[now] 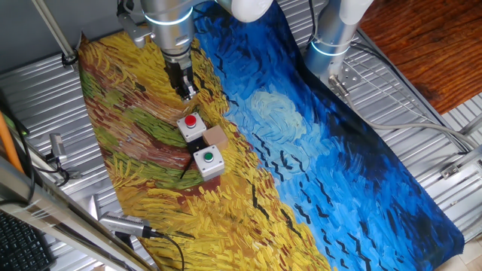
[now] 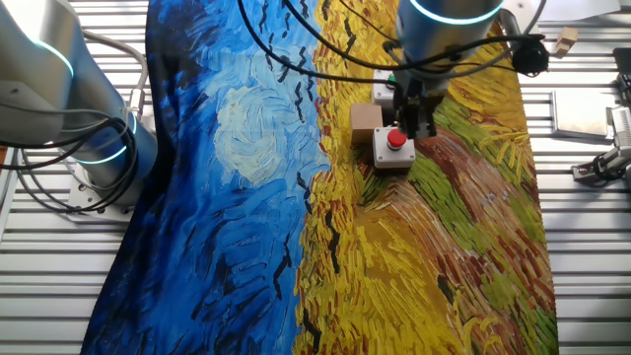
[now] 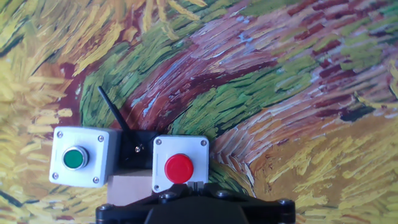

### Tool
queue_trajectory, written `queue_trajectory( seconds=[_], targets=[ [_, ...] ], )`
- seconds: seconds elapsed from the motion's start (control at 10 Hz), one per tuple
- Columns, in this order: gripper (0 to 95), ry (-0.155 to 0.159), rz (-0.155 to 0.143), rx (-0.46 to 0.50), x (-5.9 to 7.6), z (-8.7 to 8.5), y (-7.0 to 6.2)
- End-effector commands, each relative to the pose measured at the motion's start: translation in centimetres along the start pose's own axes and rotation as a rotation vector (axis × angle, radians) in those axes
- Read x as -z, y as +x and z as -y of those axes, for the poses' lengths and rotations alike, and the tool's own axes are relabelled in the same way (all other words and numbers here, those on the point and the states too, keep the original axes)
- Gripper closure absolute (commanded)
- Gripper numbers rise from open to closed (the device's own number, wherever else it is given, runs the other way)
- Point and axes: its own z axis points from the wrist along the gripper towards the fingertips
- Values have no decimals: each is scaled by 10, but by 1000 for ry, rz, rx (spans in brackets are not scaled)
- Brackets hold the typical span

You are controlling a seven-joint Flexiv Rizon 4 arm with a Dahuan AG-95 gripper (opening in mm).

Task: Turn the hands of a clock

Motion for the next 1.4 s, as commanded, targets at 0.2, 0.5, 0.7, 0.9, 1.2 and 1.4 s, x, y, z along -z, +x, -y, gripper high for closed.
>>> queue_trajectory(
  seconds=[0.2,0.5,0.7,0.9,1.2,1.4],
  targets=[
    [950,-13,-9,47,-10,9,-35],
    [950,-26,-11,94,-21,27,-69],
    [950,-29,-13,116,-26,34,-77],
    [950,-23,-14,130,-26,34,-77],
    [950,-22,-14,130,-28,27,-76],
    [950,-22,-11,128,-29,25,-76]
  ],
)
